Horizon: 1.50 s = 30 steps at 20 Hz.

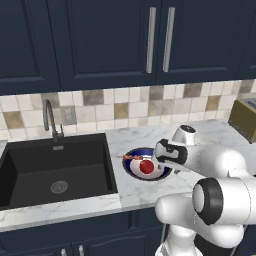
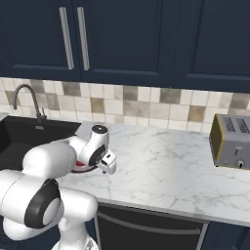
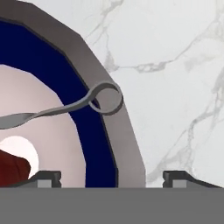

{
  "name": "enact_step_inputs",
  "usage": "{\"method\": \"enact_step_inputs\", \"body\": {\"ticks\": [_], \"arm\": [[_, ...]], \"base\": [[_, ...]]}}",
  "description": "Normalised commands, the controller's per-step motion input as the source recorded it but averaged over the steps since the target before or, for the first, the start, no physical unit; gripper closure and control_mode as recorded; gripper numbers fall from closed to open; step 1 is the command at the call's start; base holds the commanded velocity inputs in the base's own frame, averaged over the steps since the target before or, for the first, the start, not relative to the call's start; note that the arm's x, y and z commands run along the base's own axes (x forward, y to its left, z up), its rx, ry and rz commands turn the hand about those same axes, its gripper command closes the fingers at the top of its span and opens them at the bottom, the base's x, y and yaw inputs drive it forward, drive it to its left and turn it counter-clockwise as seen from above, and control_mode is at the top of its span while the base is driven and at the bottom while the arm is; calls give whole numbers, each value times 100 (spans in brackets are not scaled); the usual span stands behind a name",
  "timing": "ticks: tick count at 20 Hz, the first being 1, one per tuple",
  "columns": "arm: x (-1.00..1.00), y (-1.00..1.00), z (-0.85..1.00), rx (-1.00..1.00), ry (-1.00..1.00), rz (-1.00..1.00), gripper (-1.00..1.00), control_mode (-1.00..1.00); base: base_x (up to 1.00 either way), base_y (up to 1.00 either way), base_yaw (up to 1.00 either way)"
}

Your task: Dump the kebab skewer and onion from the bowl so the bowl can be washed. Place the bowl in the sink after clearing the leftovers.

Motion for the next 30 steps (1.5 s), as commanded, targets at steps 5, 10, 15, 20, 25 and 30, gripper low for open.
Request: {"method": "enact_step_inputs", "body": {"ticks": [5,10,15,20,25,30], "arm": [[0,0,0,0,0,0,100,-100],[0,0,2,0,-1,0,100,-100],[-5,0,31,0,-12,0,100,-100],[-11,1,59,2,-13,0,100,-100],[-3,22,58,2,-6,0,100,-100],[0,62,58,-1,2,0,100,-100]], "base": [[0,0,0],[0,0,0],[0,0,0],[0,0,0],[0,0,0],[0,0,0]]}}
